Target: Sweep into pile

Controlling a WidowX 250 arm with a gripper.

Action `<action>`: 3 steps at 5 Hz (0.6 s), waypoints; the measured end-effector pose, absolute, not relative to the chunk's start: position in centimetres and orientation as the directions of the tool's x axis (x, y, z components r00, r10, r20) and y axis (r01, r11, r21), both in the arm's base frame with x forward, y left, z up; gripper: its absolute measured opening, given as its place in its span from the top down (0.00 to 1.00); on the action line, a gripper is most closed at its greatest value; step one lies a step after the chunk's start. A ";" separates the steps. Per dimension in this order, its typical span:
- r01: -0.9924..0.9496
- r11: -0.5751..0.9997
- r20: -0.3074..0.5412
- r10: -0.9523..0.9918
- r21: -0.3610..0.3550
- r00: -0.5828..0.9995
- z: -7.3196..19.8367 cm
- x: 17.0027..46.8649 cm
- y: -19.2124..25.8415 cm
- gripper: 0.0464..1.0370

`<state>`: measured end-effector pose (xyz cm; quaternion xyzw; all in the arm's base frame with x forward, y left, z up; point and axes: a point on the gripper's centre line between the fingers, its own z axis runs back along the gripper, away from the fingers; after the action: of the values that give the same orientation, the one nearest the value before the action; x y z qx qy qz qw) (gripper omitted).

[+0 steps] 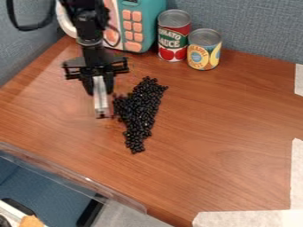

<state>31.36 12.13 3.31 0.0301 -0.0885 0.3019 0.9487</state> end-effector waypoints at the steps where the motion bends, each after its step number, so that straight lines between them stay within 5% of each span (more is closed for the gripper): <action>1: -0.440 0.898 0.207 0.432 -0.013 0.878 1.8 31.6 15.1 0.65; 3: -0.192 0.981 0.205 0.186 0.009 0.961 -0.4 32.0 18.7 0.65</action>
<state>32.03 18.73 -0.38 0.0142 -0.1020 0.0955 0.9901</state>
